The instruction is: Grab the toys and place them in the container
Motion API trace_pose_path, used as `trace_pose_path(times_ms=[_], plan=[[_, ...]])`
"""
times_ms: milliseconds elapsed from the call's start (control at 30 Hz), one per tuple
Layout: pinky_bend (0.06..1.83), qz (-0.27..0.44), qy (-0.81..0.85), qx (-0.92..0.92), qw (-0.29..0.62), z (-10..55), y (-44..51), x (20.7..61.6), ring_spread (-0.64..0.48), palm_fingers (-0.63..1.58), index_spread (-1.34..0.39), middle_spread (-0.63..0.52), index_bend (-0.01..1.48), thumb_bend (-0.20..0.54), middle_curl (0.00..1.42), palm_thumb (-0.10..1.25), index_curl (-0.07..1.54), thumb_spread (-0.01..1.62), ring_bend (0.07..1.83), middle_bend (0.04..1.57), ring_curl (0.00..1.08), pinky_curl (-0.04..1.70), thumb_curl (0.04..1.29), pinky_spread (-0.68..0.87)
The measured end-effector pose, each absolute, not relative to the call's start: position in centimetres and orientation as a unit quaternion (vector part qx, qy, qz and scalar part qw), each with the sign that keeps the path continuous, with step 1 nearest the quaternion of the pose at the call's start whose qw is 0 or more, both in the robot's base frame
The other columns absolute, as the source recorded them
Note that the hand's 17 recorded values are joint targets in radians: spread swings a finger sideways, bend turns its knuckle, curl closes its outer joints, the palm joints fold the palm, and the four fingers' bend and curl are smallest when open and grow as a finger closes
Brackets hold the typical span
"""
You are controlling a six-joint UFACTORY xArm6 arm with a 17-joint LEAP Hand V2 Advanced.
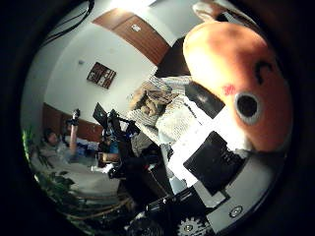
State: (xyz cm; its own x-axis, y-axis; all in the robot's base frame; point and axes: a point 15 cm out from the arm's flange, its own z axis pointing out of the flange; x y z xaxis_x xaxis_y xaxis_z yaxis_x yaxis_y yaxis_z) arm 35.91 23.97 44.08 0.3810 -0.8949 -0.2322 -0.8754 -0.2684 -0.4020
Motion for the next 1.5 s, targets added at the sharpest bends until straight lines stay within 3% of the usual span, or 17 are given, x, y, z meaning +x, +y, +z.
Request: trace_pose_path(times_ms=[33, 67, 167, 267, 400, 800, 1233, 1500], plan=[[1.12, -0.018, 0.553, -0.800, 0.230, 43.5, 24.0, 35.9, -0.25, 0.07, -0.46, -0.26, 0.22, -0.027, 0.86, 0.81, 0.76, 1.14, 1.23, 0.74, 0.67, 0.88, 0.47, -0.37], [1.04, -0.016, 0.551, -0.804, 0.222, 43.1, 23.9, 35.8, -0.20, -0.01, -0.48, -0.21, 0.21, -0.025, 0.78, 0.80, 0.69, 1.14, 1.11, 0.64, 0.61, 0.84, 0.47, -0.28], [0.94, -0.020, 0.547, -0.811, 0.206, 42.2, 23.6, 36.0, -0.01, -0.04, -0.49, -0.09, 0.17, -0.023, 0.61, 0.76, 0.54, 1.12, 0.86, 0.42, 0.46, 0.75, 0.45, 0.06], [0.88, -0.038, 0.534, -0.821, 0.200, 41.9, 23.1, 36.5, 0.13, -0.05, -0.48, 0.00, 0.16, -0.020, 0.49, 0.76, 0.44, 1.10, 0.72, 0.30, 0.38, 0.68, 0.44, 0.29], [0.82, -0.038, 0.523, -0.832, 0.182, 39.0, 22.6, 36.0, 0.20, -0.03, -0.48, 0.07, 0.15, -0.022, 0.42, 0.75, 0.36, 1.09, 0.62, 0.25, 0.32, 0.59, 0.44, 0.43], [0.71, -0.120, 0.552, -0.807, 0.174, 40.9, 13.8, 37.2, 0.18, 0.07, -0.38, 0.06, 0.14, -0.022, 0.37, 0.74, 0.25, 1.08, 0.58, 0.30, 0.26, 0.42, 0.43, 0.48], [0.65, -0.110, 0.704, -0.695, 0.097, 38.4, -3.9, 37.6, 0.19, 0.17, -0.23, 0.08, 0.16, -0.024, 0.33, 0.69, 0.27, 1.08, 0.54, 0.31, 0.23, 0.32, 0.42, 0.47], [0.67, -0.066, 0.756, -0.648, 0.062, 34.0, -10.8, 37.2, 0.20, 0.17, -0.21, 0.12, 0.15, -0.022, 0.32, 0.67, 0.27, 1.10, 0.54, 0.29, 0.22, 0.30, 0.41, 0.47]])
